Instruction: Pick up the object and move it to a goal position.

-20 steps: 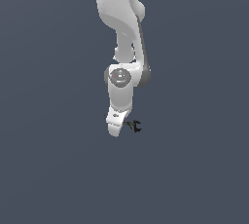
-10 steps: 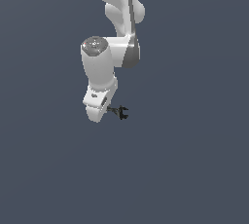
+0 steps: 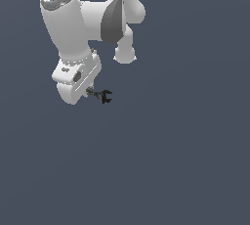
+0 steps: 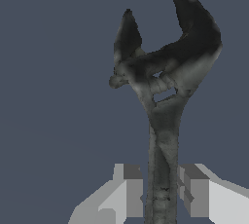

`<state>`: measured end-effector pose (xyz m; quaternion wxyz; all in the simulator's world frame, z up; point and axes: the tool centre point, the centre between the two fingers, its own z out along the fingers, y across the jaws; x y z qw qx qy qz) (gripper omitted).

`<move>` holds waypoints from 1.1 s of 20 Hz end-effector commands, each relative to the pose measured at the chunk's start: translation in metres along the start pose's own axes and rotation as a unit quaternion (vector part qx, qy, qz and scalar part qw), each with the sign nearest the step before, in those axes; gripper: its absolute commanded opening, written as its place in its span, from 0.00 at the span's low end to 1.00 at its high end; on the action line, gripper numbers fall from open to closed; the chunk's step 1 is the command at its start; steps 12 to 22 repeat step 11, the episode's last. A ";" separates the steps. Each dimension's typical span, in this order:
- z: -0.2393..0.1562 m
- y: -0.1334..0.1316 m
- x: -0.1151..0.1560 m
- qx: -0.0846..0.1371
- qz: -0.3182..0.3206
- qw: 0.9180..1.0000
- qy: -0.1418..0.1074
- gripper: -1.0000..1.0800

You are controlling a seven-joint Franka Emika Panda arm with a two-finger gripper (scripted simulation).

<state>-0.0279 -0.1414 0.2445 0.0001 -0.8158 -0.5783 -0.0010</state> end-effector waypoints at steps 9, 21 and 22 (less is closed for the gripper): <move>-0.044 0.005 -0.030 0.001 0.000 1.000 0.000 0.00; -0.045 0.006 -0.031 0.001 0.000 1.000 0.000 0.00; -0.045 0.006 -0.031 0.001 0.000 1.000 0.000 0.00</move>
